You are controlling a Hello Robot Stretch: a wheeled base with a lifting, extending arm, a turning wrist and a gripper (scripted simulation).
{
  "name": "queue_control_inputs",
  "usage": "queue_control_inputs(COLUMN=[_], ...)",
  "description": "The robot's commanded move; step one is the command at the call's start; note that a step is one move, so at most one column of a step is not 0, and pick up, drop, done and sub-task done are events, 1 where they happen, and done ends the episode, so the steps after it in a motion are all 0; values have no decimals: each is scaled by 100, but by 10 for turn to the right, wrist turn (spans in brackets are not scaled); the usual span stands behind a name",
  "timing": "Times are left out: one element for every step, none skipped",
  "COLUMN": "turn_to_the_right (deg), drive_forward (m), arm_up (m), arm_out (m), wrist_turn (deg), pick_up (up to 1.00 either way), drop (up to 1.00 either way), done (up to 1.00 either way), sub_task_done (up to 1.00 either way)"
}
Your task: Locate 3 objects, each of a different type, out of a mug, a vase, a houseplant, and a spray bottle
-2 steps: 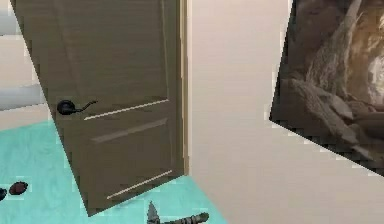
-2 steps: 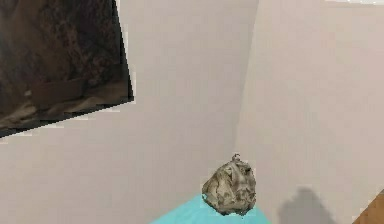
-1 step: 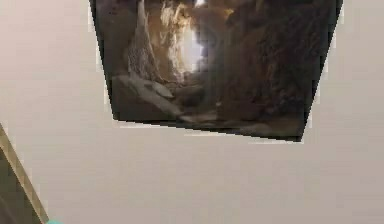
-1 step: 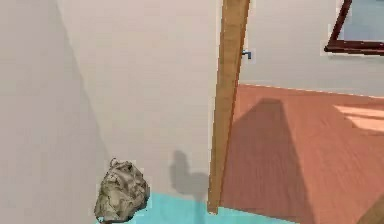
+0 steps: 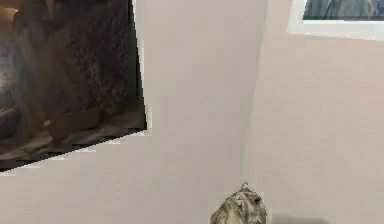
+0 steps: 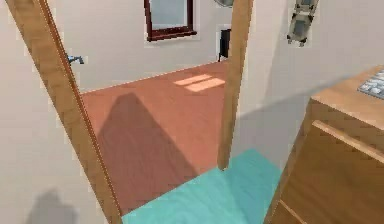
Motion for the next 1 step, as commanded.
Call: queue_control_inputs(turn_to_the_right=[450], drive_forward=[0], arm_up=[0], arm_out=[0], wrist_turn=[0], pick_up=[0], drop=[0], done=[0], sub_task_done=[0])
